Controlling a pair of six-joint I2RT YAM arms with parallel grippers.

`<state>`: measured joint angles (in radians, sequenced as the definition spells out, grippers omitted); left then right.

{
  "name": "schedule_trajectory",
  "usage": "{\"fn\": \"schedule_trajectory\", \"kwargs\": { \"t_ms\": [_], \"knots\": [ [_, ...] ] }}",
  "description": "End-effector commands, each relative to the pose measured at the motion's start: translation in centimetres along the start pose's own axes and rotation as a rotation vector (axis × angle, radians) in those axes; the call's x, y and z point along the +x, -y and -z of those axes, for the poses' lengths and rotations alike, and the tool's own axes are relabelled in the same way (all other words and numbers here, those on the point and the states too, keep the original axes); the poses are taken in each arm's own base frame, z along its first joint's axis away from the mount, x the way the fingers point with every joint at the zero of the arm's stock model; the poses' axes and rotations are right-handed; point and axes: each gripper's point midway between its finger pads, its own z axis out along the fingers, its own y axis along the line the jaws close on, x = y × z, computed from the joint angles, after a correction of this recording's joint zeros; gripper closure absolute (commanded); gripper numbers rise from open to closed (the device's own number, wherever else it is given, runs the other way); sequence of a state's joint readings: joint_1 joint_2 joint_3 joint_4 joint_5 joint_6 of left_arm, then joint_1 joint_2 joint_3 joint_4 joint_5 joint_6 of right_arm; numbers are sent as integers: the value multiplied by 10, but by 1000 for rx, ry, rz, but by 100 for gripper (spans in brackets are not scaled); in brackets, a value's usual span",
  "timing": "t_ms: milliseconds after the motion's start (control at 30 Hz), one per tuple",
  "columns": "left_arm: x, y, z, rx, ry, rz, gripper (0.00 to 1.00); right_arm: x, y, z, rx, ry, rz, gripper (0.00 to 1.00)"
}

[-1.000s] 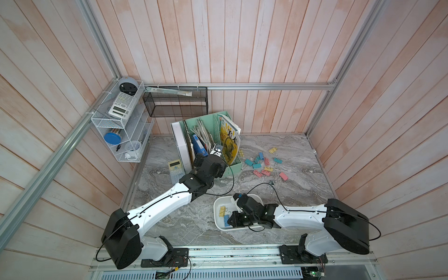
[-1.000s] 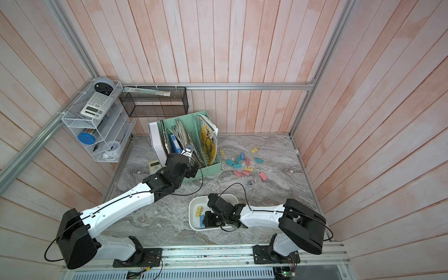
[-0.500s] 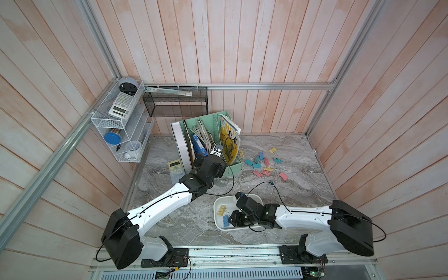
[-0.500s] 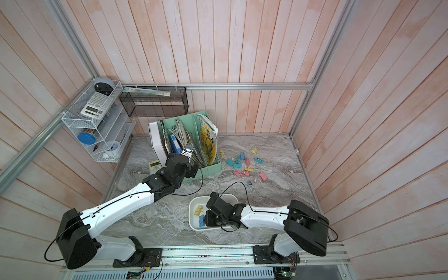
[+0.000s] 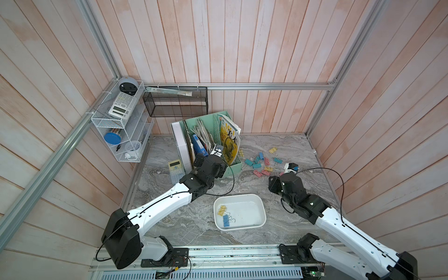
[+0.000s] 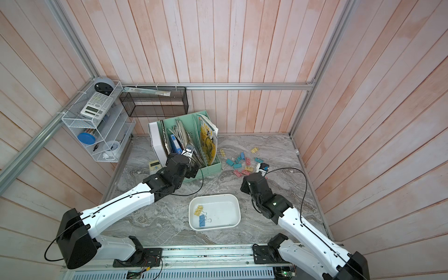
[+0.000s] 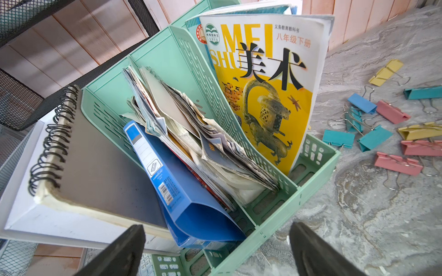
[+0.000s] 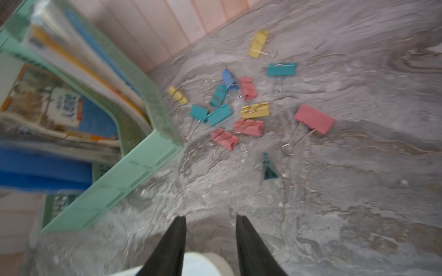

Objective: Put the binder clips in the storage box
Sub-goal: Pick up the binder clip at the center of the board.

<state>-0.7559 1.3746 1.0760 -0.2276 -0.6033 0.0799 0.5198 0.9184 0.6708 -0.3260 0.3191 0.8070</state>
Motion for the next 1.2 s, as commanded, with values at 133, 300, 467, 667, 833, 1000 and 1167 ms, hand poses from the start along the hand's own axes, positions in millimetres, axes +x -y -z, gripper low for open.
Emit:
{"fn": "schedule_trajectory", "kwargs": {
  "t_ms": [133,300,467,667,833,1000,1167],
  "knots": [
    [0,5,2,13,8,-8,0,42,34,-63,94,-269,30,49],
    [0,9,2,22,7,-16,0,48,51,-87,211,-351,179,33],
    [1,11,2,24,5,-22,0,57,56,-104,225,-401,250,40],
    [0,10,3,22,10,-20,0,62,58,-112,232,-442,302,69],
    [-4,24,10,123,20,-17,0,56,55,-105,224,-428,306,91],
    [-16,70,46,405,124,-86,0,35,38,-77,148,-363,295,100],
    [-18,104,84,447,285,-313,0,28,10,-36,-21,-342,220,100]
  ]
}}
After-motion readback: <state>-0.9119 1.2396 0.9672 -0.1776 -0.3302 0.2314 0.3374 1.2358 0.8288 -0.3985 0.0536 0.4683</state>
